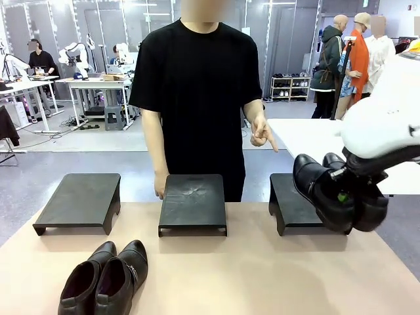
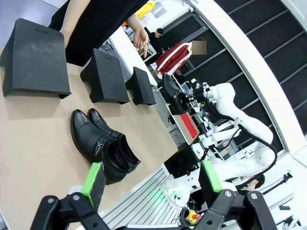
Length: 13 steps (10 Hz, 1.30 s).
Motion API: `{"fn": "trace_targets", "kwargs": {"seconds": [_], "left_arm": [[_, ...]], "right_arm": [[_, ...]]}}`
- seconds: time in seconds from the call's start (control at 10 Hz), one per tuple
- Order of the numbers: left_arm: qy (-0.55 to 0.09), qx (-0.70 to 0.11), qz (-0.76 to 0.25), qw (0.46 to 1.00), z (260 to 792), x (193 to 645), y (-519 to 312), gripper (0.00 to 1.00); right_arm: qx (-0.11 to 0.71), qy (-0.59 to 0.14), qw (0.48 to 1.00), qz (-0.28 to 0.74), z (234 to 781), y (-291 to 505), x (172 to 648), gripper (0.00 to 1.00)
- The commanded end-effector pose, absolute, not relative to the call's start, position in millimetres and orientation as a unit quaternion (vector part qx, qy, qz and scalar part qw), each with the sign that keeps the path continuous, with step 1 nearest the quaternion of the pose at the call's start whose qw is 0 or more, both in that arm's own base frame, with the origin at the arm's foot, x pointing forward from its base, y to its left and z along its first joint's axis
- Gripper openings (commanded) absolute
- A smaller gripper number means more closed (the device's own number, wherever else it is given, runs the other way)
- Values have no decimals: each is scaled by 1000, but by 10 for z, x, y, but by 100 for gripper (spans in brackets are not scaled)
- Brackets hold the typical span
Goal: Place the shoes on the stand as instructed by the person.
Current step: Pick up one pair of Shoes and place it on the Shoes Stand indicated by the person.
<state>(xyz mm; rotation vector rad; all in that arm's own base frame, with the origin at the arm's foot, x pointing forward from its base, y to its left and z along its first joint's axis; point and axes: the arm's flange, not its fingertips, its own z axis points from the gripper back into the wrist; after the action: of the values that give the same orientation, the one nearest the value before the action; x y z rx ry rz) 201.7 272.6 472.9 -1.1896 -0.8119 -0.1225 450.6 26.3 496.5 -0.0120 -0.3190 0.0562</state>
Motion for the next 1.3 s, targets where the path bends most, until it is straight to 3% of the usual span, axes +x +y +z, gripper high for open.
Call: {"fn": "trace_targets", "kwargs": {"seconds": [0.0,0.5,1.2], "left_arm": [[-375,-547,-64,746,4740,2000,2750,100],[-375,-547,-64,746,4740,2000,2750,100],[-375,-547,-64,746,4740,2000,2750,100]], "right_arm": [[0,-175,984,35,4990,209,4902,8],[-7,-208,977,46,4653,327,5567,8],[7,-217,976,31,4246,443,5975,8]]}}
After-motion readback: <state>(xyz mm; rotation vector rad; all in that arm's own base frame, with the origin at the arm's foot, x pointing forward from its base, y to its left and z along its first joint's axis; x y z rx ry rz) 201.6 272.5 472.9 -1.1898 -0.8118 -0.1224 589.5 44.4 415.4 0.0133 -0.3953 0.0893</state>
